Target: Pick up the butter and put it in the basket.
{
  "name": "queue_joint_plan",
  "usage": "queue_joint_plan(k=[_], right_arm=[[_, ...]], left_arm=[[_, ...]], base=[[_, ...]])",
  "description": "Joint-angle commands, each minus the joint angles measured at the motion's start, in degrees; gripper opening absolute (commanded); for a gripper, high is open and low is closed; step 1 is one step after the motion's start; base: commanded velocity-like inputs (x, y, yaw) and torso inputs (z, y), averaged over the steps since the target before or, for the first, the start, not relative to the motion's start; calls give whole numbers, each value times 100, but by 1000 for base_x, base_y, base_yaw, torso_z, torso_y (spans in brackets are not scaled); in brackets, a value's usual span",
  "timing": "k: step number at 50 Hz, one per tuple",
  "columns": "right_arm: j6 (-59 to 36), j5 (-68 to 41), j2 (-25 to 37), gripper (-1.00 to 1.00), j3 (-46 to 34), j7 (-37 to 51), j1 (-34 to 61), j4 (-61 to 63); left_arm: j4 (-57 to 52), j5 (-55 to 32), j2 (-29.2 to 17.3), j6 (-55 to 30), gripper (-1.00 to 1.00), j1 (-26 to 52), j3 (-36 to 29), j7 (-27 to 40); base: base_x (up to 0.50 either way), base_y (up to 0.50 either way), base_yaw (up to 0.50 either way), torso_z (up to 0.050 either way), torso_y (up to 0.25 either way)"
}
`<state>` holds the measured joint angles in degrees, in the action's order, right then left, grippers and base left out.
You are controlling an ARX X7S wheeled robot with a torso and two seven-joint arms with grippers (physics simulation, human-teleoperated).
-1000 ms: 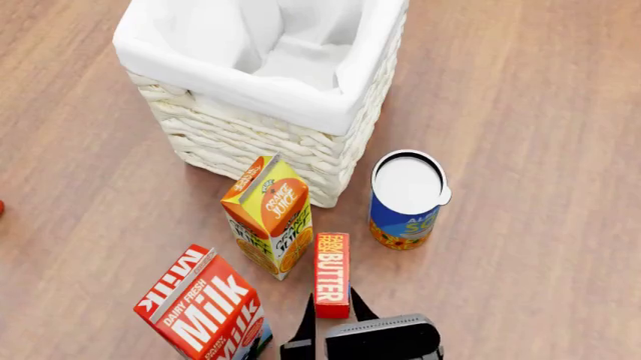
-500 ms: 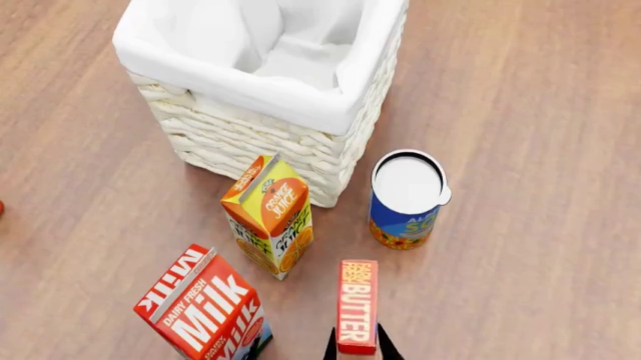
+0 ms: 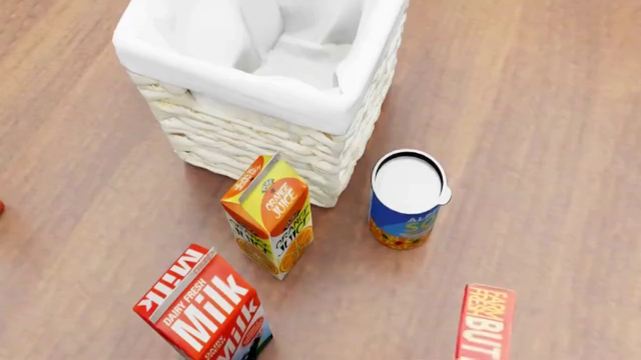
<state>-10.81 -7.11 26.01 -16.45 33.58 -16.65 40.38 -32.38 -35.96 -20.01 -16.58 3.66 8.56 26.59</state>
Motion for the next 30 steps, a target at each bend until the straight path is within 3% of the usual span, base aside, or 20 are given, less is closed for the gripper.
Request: queue_joint_plan(k=[1,11,20,24,30], right_arm=[[-582,196,380,-100,599,228,-299,1066],[-2036,-633,807,-100,1214,-29,498,1735],[-3674,-3534,2007,-100,1974,573,2515,1866],[-4289,-4632,2202,-100,2170,644,3592,1569],[-4780,-5360,2295,-100,2067,581,4768,878]], left_arm=[[128,25,12,85,100,51,-24,-40],[80,14,13,96,100,13,-30,-3],[65,34,34,125,100,-8,-82,8],[81,75,59,148,100,-2,-135,10],[107,81,70,134,100,45,-176,33]], base=[[0,0,0,0,0],[0,0,0,0,1],[0,0,0,0,1],[0,0,0,0,0],[0,0,0,3,2]])
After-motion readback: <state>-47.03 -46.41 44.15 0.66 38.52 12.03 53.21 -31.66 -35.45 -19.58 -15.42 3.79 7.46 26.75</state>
